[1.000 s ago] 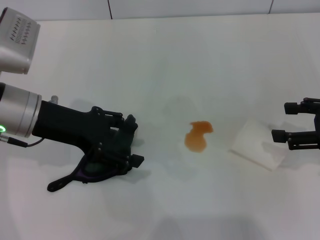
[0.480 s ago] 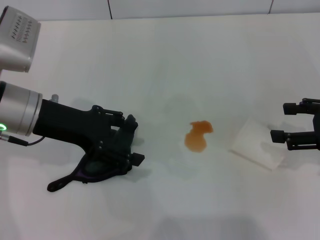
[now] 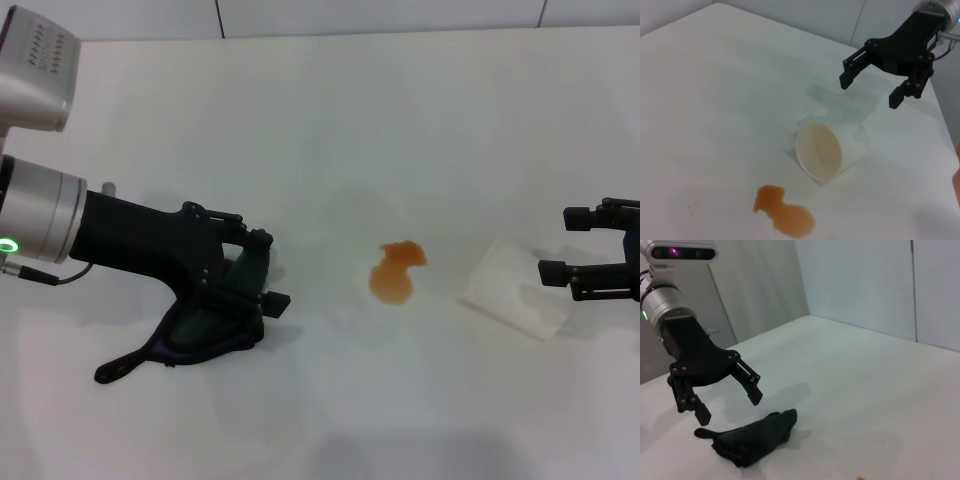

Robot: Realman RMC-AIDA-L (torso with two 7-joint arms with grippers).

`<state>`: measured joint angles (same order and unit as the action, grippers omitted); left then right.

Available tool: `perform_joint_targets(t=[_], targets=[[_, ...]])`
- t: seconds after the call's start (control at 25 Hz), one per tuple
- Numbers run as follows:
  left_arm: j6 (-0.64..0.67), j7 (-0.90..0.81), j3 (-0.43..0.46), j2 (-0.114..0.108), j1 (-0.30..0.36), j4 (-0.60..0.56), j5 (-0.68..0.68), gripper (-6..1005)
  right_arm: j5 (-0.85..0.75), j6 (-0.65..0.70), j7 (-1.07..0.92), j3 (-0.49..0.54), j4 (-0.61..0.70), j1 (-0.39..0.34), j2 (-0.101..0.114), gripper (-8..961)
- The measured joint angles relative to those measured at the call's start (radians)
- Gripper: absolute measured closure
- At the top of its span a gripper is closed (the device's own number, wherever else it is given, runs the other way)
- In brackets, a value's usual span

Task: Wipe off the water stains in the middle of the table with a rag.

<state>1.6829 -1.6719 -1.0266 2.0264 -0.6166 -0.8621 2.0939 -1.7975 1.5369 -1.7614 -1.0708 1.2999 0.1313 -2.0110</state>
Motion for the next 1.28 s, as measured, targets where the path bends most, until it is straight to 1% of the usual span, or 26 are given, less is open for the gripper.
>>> perform_joint_targets(t=[0.32,0.52,0.72,0.92,1.28], targets=[[0.0,0.009,-0.004,0.0,0.0,-0.005,0.003,120,-0.008,0.009,-0.042,-0.004,0.008,0.005,0.001,85],[0.002,0.015,-0.004,0.002,0.0,-0.011,0.004,120,-0.043,0.014,-0.094,-0.009,0.031,0.012,0.001,85],[-0.001,0.017,-0.007,0.007,-0.001,-0.011,0.015,120,-0.133,0.014,-0.2,-0.034,0.114,0.031,0.002,84],[-0.003,0.021,-0.007,0.01,-0.002,-0.011,0.026,120,-0.248,0.015,-0.314,-0.09,0.214,0.055,0.002,84],[-0.006,0.024,-0.007,0.011,0.001,-0.011,0.028,120,-0.388,0.02,-0.436,-0.179,0.303,0.107,0.001,85]])
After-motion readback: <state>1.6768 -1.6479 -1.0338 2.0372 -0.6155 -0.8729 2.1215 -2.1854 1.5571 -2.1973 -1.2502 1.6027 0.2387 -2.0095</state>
